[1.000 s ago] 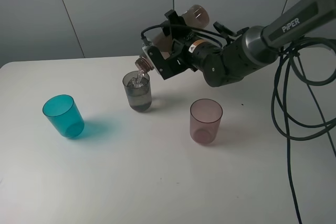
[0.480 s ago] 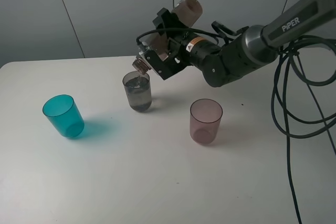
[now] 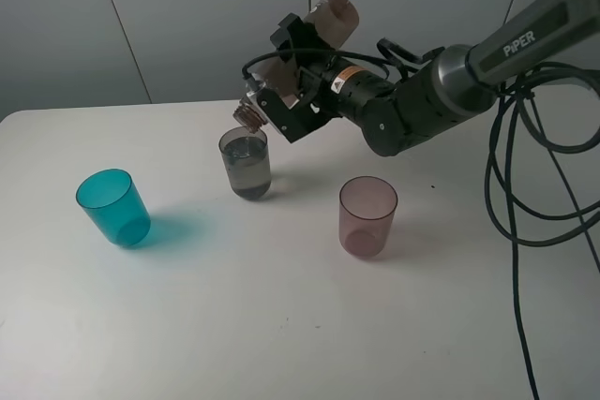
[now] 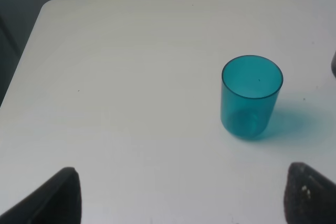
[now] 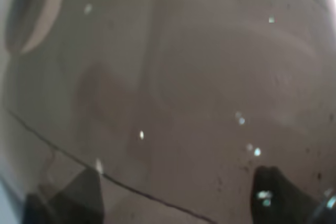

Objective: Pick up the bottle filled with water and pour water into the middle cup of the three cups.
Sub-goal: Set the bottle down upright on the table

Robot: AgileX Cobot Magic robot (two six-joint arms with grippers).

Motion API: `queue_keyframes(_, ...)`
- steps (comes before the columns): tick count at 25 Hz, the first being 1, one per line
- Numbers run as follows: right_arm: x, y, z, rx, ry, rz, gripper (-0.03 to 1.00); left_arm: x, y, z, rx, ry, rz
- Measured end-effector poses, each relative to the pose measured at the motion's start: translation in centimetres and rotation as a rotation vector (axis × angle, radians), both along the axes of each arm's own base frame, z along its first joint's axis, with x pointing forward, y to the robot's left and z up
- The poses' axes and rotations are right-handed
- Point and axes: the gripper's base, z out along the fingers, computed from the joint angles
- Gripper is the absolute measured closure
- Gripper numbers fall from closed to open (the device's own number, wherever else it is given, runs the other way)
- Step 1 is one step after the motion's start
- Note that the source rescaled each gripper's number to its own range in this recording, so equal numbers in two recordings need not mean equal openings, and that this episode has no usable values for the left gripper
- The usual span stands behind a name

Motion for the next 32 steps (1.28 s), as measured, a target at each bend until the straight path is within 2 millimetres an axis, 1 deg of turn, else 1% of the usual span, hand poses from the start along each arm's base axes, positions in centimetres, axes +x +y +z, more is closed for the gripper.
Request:
queue_keyframes(6, -0.1, 0.0, -0.7, 0.209, 0.214, -0.045, 0.96, 0.0, 0.0, 0.0, 0.000, 0.000, 0.000)
queue_keyframes(10, -0.2, -0.1, -1.0, 0.382, 0.362, -0.092, 0.96, 0.0, 0.0, 0.0, 0.000, 0.000, 0.000)
queue_keyframes(12, -0.3, -0.1, -0.7, 0.497, 0.445, -0.122, 0.96, 0.0, 0.0, 0.0, 0.000, 0.000, 0.000)
queue_keyframes(14, -0.3, -0.1, 0.0, 0.614, 0.518, -0.146, 0.96, 0.0, 0.0, 0.0, 0.000, 0.000, 0.000)
queue_keyframes(16, -0.1, -0.5, 0.8, 0.727, 0.583, -0.159, 0.96, 0.0, 0.0, 0.0, 0.000, 0.000, 0.000)
queue_keyframes(19, 0.0, -1.9, 1.7, 0.871, 0.662, -0.175, 0.96, 0.0, 0.0, 0.0, 0.000, 0.000, 0.000)
queue_keyframes(23, -0.6, -4.4, 1.8, 1.028, 0.755, -0.193, 0.96, 0.0, 0.0, 0.0, 0.000, 0.000, 0.000)
queue_keyframes(26, -1.1, -6.7, 1.9, 1.125, 0.825, -0.227, 0.96, 0.0, 0.0, 0.0, 0.000, 0.000, 0.000)
queue_keyframes(29, -1.4, -9.6, 2.0, 1.282, 0.882, -0.265, 0.96, 0.0, 0.0, 0.0, 0.000, 0.000, 0.000)
queue_keyframes(32, -1.5, -12.1, 1.5, 1.452, 0.931, -0.319, 0.96, 0.0, 0.0, 0.0, 0.000, 0.000, 0.000)
